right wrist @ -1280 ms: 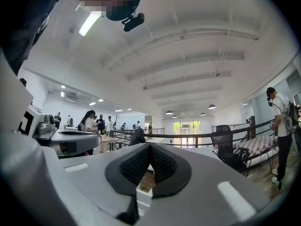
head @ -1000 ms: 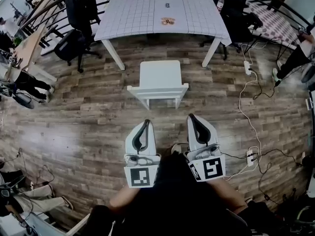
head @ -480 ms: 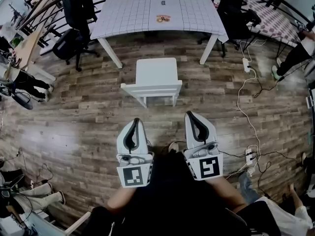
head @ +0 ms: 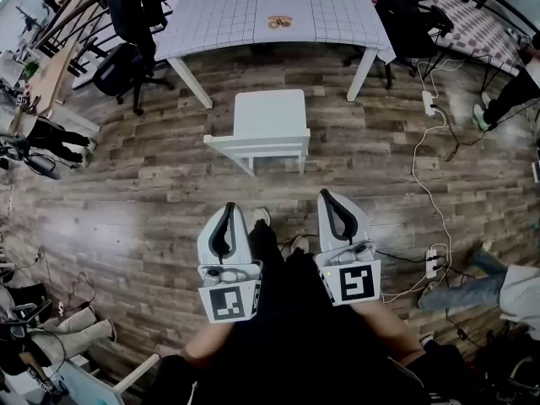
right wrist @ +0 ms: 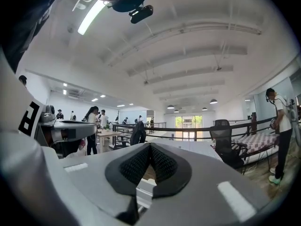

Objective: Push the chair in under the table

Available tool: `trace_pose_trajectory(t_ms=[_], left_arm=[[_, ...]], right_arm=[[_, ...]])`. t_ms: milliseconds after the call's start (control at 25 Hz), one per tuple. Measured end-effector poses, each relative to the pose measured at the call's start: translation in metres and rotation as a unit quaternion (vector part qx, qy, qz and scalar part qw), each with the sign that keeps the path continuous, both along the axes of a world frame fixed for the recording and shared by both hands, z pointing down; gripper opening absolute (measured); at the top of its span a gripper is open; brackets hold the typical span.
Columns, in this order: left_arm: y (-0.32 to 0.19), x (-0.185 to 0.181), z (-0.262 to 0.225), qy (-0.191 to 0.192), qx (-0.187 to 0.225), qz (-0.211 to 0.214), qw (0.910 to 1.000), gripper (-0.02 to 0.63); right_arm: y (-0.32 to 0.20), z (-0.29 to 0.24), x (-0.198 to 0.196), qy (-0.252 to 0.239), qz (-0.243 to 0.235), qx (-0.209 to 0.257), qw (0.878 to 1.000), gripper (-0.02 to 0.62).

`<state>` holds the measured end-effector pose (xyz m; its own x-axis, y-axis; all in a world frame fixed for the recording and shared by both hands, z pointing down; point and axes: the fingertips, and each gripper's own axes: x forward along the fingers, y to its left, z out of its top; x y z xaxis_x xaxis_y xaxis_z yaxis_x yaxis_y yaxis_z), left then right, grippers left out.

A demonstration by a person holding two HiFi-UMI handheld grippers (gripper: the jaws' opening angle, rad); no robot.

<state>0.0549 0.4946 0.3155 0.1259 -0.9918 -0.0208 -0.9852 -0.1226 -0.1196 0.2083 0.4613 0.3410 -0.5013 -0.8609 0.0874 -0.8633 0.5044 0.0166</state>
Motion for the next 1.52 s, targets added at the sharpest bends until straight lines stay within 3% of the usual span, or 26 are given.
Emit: trace_pose_trajectory(t_ms=[800, 1000, 1160, 1520], left_arm=[[-0.034, -0.017, 0.017, -0.004, -0.027, -0.013, 0.9995, 0.009], [-0.067, -0.03, 0.012, -0.005, -0.013, -0.009, 0.9999, 0.009], [-0.096, -0.048, 0.02, 0.001, -0.026, -0.008, 0.9996, 0.009], [-0.181, -0.079, 0.026, -0.012, -0.036, 0.018, 0.9991, 0.009]], right_arm=[[-0.031, 0.009, -0.016, 0.007, -0.025, -0.013, 1.0, -0.002], [-0.061, 0.012, -0.024, 0.006, -0.014, -0.024, 1.0, -0.002], [-0.09, 0.012, -0.042, 0.004, -0.013, -0.021, 1.0, -0.002], [-0.173, 0.022, -0.083, 0.047, -0.017, -0.034, 0.998, -0.002]])
